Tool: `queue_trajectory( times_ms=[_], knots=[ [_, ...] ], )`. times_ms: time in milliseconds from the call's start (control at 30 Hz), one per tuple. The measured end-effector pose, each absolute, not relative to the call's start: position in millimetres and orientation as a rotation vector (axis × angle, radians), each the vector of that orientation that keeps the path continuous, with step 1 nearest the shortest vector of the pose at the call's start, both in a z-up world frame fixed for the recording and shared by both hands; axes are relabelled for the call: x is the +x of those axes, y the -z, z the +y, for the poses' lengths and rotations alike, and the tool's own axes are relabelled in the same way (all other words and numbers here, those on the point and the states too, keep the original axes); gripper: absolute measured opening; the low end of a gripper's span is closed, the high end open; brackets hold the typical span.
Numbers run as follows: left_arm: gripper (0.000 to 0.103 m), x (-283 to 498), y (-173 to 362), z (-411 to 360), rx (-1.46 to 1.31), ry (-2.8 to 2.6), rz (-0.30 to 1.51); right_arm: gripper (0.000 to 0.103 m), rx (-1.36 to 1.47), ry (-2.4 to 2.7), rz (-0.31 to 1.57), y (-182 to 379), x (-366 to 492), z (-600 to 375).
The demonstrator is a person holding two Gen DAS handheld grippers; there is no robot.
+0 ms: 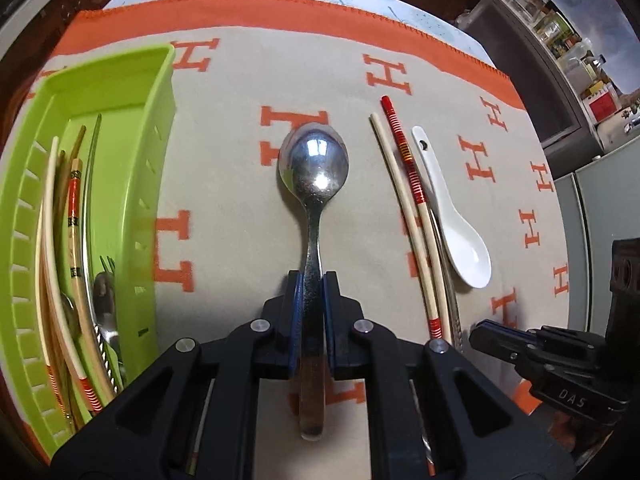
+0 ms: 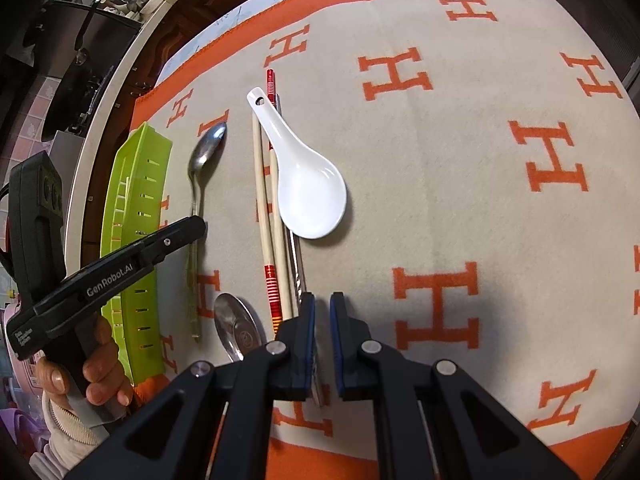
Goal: Organize utensils
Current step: 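Close the left tool on the handle of a steel spoon, then carry the steel spoon into the green tray and open the left tool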
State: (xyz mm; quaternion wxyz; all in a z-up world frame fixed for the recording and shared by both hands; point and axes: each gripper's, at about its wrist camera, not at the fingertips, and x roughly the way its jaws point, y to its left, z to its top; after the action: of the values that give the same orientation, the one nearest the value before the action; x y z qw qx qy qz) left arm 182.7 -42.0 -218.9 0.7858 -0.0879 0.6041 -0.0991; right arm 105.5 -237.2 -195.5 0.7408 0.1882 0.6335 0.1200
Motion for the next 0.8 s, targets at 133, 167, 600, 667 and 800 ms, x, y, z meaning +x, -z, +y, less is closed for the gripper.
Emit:
queue_trajectory(
  times_ms=[133,167,600,667,800],
  knots=[
    [0.009,183,218,-44,-0.165,0.209,1.300,0.008,0.412,-0.268,1.382,193,104,-236],
    [0.009,182,218,-46,-0.144,0.200,1.297,0.008,0.411,-0.269,1.379,193,103,-236],
    [0.011,197,228,-33,-0.311,0.460,1.341,0.008,0.438,-0.264,1.392,200,102,-239],
    [0.011,198,229,-30,-0.332,0.477,1.336,0.008,0.437,-0.264,1.391,201,103,-238],
    [0.006,196,229,-31,-0.317,0.449,1.331,0.008,0.439,-0.262,1.390,201,103,-238]
  ],
)
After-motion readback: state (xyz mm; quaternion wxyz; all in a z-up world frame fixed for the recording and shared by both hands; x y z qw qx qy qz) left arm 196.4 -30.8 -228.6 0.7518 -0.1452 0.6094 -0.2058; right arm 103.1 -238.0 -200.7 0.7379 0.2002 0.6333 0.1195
